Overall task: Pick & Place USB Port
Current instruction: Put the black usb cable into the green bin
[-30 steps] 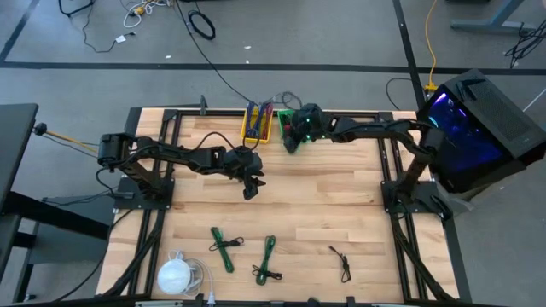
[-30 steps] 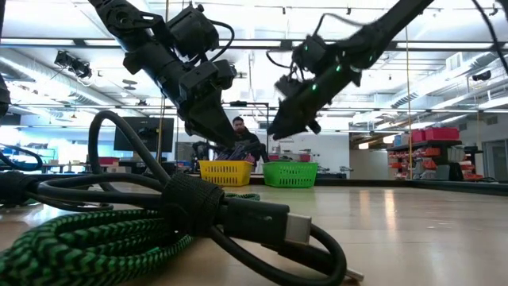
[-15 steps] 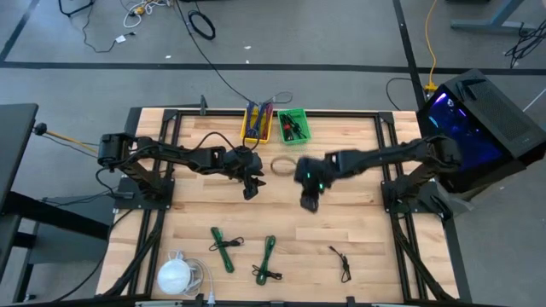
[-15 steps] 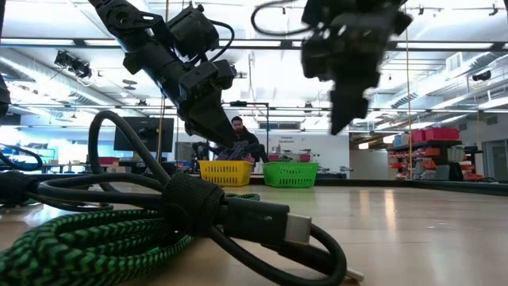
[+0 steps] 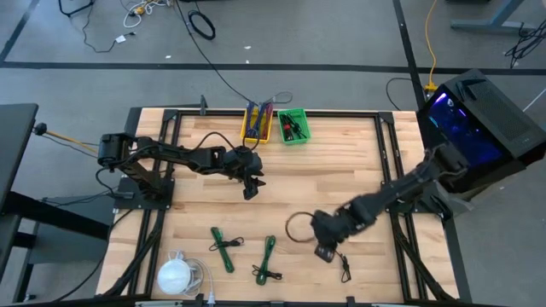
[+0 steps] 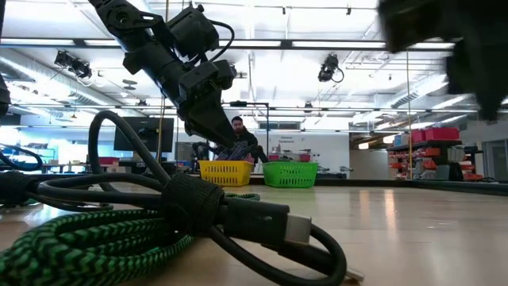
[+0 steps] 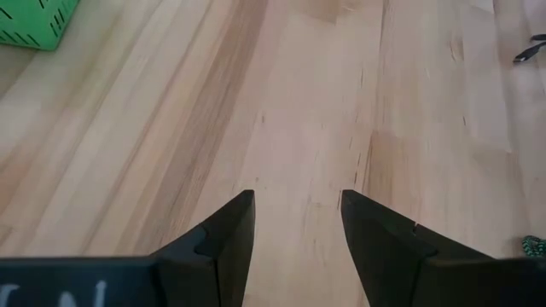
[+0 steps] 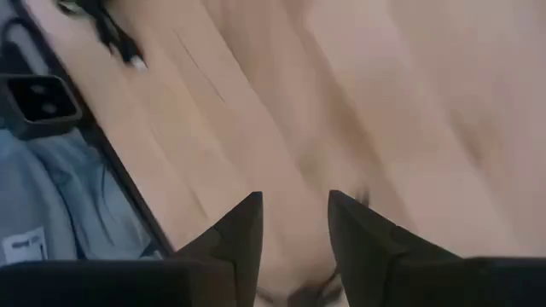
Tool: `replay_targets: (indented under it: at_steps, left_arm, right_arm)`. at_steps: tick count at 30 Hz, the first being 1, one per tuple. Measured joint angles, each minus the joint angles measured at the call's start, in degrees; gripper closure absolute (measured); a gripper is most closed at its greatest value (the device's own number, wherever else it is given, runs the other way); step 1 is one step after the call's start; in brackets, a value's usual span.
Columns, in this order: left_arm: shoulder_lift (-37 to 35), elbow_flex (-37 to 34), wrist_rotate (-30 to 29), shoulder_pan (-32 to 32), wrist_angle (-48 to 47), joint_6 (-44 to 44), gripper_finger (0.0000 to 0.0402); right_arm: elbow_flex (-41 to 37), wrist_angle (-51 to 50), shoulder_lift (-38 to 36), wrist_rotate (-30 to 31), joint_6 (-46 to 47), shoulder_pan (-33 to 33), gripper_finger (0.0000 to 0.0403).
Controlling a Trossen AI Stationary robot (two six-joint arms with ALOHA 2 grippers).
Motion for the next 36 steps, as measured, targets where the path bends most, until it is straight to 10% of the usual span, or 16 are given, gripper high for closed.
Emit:
replay_targets:
  at_steps: [14,36]
  left_arm:
    - [0.0,0.0,0.0,0.0,0.0,-0.4,0.0220]
    - [0.0,0.0,0.0,-0.3,0.3,-2.3,0.0220]
  right_arm:
    - [0.0,-5.5,0.7,4.0,38.4,16.3,0.0268]
    - [0.1,-1.0,13.6,5.5,41.9,19.5,0.0268]
